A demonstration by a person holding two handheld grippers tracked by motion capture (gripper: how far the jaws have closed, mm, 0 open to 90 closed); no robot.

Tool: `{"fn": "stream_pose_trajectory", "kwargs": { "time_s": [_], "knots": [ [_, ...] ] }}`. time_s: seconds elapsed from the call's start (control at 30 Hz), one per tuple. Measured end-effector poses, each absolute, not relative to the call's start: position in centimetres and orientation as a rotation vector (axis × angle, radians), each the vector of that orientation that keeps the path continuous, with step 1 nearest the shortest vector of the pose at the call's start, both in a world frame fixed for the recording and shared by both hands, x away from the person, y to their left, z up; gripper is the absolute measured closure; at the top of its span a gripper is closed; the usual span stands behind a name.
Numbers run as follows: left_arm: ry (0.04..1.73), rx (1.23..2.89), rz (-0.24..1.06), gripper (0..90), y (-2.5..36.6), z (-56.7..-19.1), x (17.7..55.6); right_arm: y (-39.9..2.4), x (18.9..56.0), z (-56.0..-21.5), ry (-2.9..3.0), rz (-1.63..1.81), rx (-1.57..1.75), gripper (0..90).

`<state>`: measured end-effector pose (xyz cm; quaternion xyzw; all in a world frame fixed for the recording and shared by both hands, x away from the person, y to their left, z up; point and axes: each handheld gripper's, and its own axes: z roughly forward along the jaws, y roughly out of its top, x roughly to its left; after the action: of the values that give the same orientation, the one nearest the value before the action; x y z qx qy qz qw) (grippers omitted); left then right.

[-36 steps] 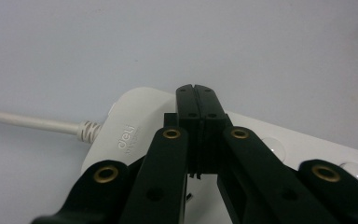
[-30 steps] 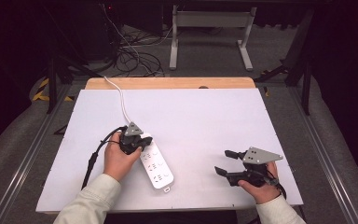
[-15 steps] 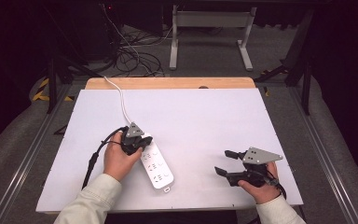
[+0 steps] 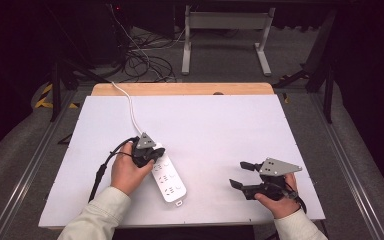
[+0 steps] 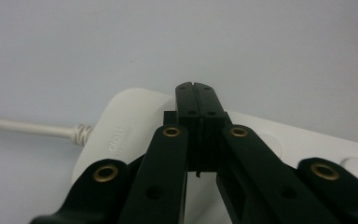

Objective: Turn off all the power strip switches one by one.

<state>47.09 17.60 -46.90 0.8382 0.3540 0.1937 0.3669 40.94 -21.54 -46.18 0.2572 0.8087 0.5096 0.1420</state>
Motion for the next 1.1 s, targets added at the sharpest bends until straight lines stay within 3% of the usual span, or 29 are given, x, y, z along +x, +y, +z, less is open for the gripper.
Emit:
{"fn": "stream_pose_trajectory", "kwargs": {
  "time_s": [0.67, 1.1],
  "knots": [
    [0.929, 2.116, 0.485, 90.0, 18.1, -47.2, 47.3, -21.6, 40.8, -46.2, 2.332, 1.478, 0.743, 27.6],
    [0.889, 2.021, 0.435, 90.0, 18.2, -44.1, 45.9, -21.7, 40.9, -46.2, 2.329, 1.480, 0.740, 27.6]
  ]
}}
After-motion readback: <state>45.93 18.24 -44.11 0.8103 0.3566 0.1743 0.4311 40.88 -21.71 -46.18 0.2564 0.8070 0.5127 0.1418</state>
